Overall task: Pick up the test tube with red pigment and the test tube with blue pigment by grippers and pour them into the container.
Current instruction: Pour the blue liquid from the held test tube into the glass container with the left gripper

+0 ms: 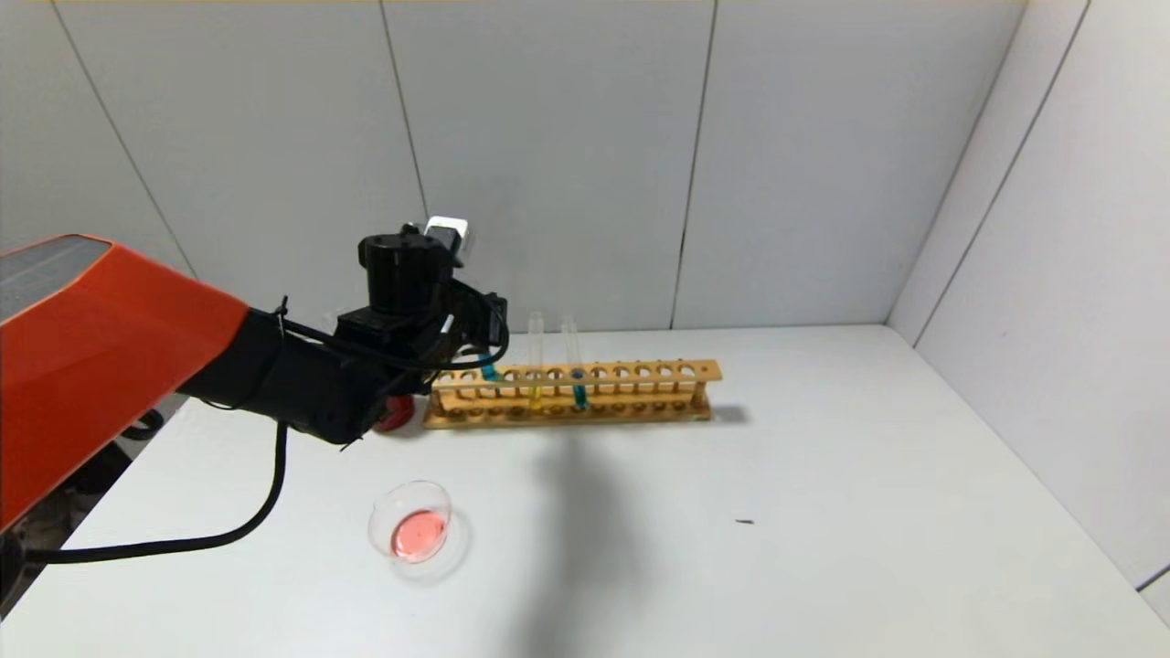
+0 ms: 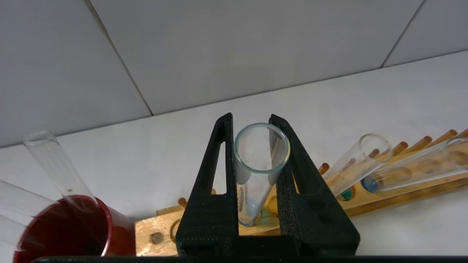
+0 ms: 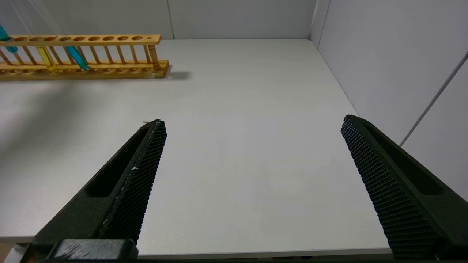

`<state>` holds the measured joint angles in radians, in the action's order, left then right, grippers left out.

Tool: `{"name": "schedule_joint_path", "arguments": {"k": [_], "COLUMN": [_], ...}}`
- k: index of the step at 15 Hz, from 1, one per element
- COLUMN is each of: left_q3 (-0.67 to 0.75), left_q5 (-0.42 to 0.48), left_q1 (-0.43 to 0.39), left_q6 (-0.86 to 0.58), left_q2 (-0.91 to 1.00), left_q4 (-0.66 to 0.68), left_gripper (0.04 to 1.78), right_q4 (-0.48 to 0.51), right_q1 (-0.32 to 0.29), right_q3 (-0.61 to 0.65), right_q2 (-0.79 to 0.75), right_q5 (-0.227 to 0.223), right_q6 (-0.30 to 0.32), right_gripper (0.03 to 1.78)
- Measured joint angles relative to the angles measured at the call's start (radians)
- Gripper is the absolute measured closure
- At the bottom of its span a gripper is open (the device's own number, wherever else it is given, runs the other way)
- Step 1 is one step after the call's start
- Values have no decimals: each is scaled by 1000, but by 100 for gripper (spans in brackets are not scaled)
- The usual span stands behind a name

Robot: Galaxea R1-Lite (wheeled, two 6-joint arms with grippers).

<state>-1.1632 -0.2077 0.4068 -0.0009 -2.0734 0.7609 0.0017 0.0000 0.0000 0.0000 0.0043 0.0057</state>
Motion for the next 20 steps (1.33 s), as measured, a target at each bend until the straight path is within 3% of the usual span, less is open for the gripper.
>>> {"name": "schedule_joint_path", "arguments": {"k": [9,14,16,20], "left_q3": [10,143,249,463], "left_q5": [7,26,103,431], "left_q1": [-6,-23,-51,-184], "left_q6": [57,89,159,412], "left_q2": [174,293,351,474], "left_q4": [-1,-9,-11,-9], "left_gripper": [148,148,148,148], "right_q4": [0,0,0,0], "right_q1": [0,0,0,0], "right_q3": [0,0,0,0], "right_q2": [0,0,0,0], "right_q5": [0,0,0,0], "right_q6": [0,0,0,0], "right_gripper": [6,6,6,6]}}
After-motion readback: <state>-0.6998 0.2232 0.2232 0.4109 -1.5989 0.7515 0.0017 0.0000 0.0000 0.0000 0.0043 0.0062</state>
